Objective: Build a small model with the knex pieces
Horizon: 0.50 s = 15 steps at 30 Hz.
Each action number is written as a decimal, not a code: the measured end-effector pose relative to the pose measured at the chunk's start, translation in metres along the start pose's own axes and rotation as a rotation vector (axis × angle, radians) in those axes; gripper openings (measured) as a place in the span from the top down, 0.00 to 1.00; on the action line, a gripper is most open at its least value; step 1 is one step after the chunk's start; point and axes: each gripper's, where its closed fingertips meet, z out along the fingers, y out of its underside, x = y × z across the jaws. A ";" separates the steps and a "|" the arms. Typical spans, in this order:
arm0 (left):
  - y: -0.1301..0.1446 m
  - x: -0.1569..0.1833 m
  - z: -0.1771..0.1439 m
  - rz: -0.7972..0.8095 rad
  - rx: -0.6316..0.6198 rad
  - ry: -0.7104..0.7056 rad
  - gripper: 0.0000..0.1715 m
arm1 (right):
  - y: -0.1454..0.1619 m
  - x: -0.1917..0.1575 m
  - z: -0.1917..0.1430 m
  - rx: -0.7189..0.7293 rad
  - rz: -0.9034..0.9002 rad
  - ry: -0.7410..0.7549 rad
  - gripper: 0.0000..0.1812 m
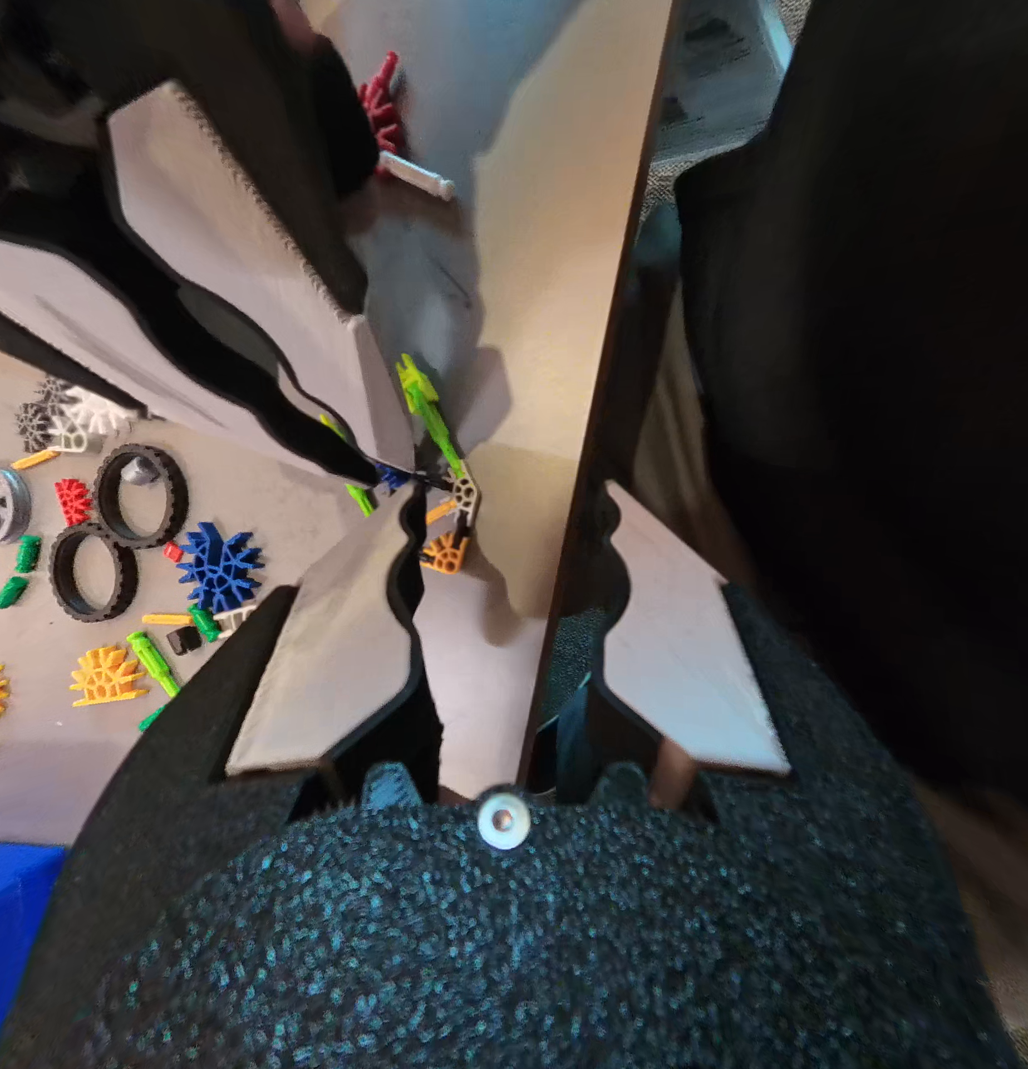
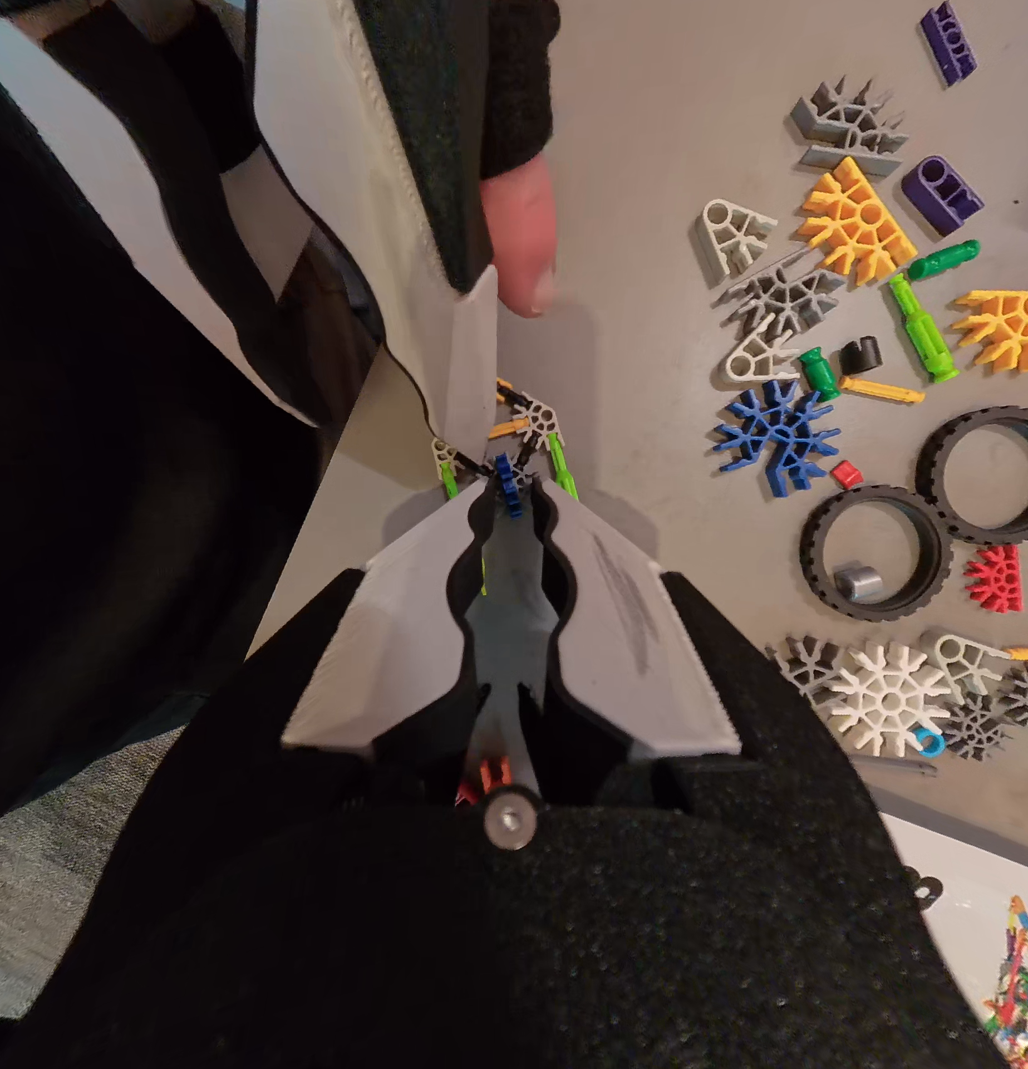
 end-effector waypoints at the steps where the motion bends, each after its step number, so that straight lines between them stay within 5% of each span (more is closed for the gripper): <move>1: 0.001 -0.001 0.001 -0.003 -0.002 -0.007 0.67 | 0.000 0.000 0.000 0.004 0.003 -0.003 0.93; 15: 0.009 0.004 0.004 0.138 -0.084 -0.156 0.64 | -0.002 -0.007 0.001 0.040 0.023 -0.026 0.93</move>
